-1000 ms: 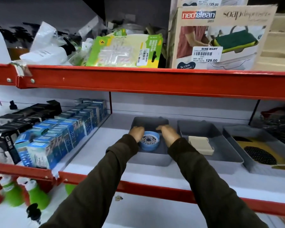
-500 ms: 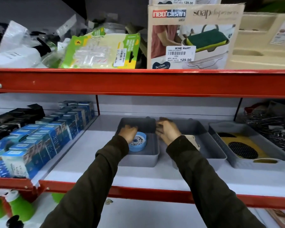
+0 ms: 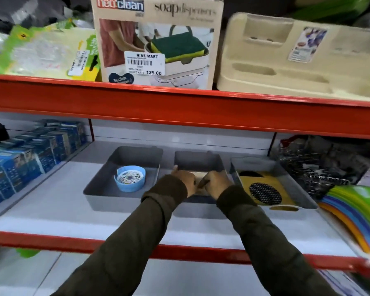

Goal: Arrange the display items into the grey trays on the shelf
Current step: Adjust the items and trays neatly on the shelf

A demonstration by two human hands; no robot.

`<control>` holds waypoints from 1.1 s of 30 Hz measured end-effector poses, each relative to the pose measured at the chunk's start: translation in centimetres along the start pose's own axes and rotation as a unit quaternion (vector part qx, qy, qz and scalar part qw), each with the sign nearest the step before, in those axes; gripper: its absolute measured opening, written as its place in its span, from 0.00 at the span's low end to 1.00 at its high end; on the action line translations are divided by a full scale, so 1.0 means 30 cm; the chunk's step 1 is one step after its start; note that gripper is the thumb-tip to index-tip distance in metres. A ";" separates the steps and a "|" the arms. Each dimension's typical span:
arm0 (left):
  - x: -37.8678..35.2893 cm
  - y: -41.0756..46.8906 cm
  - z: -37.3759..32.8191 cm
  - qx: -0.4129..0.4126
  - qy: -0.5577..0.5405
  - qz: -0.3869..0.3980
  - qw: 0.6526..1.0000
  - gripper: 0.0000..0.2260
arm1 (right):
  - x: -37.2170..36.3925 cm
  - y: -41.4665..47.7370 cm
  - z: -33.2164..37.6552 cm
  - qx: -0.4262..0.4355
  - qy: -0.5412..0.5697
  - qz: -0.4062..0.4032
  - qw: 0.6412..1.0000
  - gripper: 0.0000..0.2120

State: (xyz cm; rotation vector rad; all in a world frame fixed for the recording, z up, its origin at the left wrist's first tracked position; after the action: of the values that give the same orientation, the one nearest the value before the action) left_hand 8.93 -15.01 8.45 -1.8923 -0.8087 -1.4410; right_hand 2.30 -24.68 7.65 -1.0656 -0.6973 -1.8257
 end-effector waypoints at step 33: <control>-0.122 0.157 -0.542 -0.118 0.018 0.049 0.992 0.30 | 0.348 0.034 -0.645 0.009 -0.049 0.198 0.979 0.28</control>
State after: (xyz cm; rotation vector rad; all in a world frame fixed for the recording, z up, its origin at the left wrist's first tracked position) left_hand 2.18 -30.95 7.85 -2.0426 -0.5396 -1.5598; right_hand -6.72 -44.75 7.71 -1.1929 -0.5136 -1.4314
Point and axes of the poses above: each hand's wrist, its own y-axis towards the middle knuckle, its own x-axis out of the back of the hand, z = x × y, the point moved 1 cm from there along y, towards the middle knuckle, and after that the axes turned 4 degrees about x, right-handed, at the moved point
